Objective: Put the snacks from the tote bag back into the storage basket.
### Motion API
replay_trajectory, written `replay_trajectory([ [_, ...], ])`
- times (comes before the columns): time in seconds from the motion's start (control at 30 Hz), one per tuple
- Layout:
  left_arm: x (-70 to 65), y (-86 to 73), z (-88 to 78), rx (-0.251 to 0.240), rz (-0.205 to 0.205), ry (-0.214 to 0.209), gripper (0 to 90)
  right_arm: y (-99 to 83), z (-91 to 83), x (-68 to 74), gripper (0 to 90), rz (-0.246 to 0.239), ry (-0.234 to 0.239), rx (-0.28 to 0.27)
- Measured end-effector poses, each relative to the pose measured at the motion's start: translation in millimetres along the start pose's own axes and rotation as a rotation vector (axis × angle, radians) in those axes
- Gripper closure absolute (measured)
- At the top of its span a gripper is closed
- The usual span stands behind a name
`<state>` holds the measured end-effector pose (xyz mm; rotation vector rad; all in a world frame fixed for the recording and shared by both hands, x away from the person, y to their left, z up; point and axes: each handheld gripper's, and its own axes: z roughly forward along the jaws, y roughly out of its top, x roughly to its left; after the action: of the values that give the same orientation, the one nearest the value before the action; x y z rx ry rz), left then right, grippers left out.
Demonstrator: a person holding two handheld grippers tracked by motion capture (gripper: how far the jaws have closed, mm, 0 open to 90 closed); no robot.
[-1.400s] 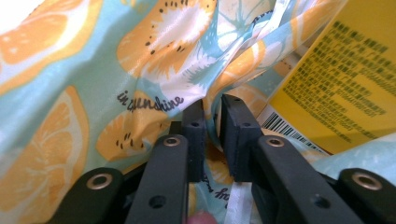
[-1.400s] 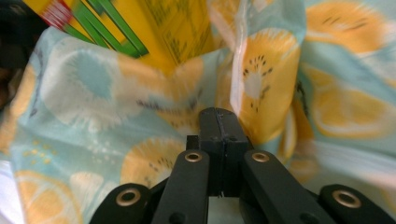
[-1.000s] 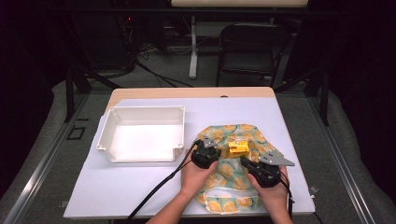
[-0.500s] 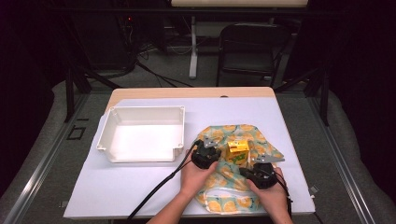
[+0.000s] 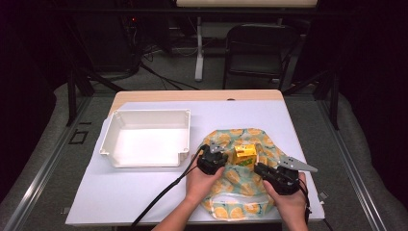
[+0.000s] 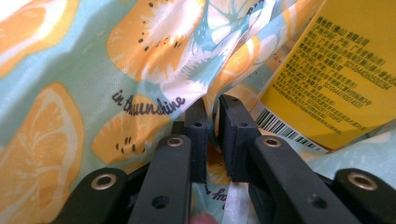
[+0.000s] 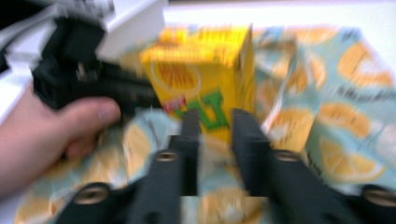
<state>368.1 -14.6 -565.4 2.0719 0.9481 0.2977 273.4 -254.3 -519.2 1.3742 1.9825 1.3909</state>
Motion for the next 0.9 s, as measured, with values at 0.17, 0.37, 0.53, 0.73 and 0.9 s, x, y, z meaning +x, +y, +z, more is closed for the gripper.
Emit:
replay_trajectory([
  [0.17, -0.4, -0.3, 0.7, -0.007, -0.003, 0.007, 82.5, 7.1, -0.2, 12.0, 43.6, 0.017, -0.050, -0.087],
  [0.37, 0.2, -0.1, -0.4, -0.003, -0.001, 0.000, 83.6, 14.5, 23.1, 27.4, 16.6, 0.021, -0.148, -0.093],
  [0.53, 1.1, -0.4, 0.1, -0.010, -0.010, -0.005, 85.6, 15.0, 36.5, 26.9, 14.6, 0.065, -0.160, -0.081],
  [0.73, 1.0, -0.8, -0.2, -0.015, -0.020, -0.008, 87.2, 16.3, 54.9, 36.5, 7.8, 0.045, -0.216, -0.067],
  [0.9, 1.0, -1.0, -0.2, -0.020, -0.016, 0.007, 87.3, 14.9, 63.8, 40.7, 6.3, 0.068, -0.255, -0.067],
])
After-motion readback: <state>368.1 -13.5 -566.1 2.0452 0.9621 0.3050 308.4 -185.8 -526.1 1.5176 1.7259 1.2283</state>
